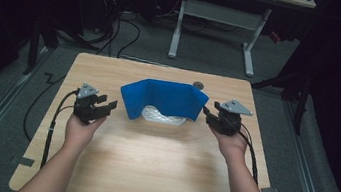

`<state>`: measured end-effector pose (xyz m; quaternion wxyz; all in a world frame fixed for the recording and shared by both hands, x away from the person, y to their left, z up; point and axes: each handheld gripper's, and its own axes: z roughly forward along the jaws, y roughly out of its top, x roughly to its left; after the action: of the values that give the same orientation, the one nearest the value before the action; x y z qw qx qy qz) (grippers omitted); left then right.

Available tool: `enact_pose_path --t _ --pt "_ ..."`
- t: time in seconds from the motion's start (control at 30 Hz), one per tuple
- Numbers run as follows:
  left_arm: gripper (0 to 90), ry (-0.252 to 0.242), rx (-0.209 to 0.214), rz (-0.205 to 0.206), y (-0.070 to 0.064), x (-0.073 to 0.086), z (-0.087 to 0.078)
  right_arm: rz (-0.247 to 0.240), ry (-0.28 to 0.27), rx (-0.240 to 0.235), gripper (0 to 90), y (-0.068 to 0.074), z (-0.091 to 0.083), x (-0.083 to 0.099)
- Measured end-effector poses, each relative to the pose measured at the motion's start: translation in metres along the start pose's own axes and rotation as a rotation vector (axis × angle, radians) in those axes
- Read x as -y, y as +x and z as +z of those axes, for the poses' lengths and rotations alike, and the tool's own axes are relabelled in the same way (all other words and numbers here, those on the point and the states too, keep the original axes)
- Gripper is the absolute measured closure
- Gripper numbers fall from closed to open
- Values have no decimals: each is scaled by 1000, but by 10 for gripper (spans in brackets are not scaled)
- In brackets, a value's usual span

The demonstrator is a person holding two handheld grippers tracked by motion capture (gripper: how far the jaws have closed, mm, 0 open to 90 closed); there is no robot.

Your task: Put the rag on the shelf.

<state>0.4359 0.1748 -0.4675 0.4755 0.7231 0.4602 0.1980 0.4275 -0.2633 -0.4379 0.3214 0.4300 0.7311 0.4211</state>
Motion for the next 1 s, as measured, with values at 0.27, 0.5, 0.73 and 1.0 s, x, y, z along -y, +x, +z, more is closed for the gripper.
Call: enact_pose_path --t 0.27,0.5,0.73,1.0 --pt "475 19 35 2 -19 47 -30 -14 -21 -19 485 21 -33 20" --pt "470 95 79 38 -42 89 -48 -45 12 -68 473 53 -53 55" --pt "445 132 104 89 -67 114 -60 31 32 -70 487 79 -65 98" --pt "434 129 112 82 -66 113 -53 -9 120 -89 461 79 -56 106"
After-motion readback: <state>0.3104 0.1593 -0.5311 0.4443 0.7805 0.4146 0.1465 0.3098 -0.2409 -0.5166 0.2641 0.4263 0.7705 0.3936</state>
